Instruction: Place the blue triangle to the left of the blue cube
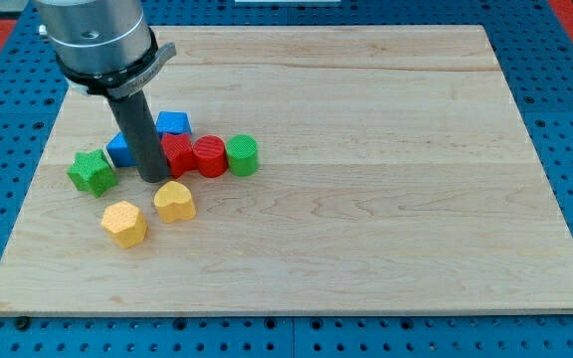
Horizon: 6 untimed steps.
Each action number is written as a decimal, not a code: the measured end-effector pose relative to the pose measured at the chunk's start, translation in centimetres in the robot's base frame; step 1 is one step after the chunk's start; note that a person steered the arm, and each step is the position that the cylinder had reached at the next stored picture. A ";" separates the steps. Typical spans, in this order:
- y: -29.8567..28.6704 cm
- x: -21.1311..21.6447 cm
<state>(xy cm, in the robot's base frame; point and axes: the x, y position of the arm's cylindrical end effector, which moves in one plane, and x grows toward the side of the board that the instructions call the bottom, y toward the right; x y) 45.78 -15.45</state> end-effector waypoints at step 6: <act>-8.8 -2.1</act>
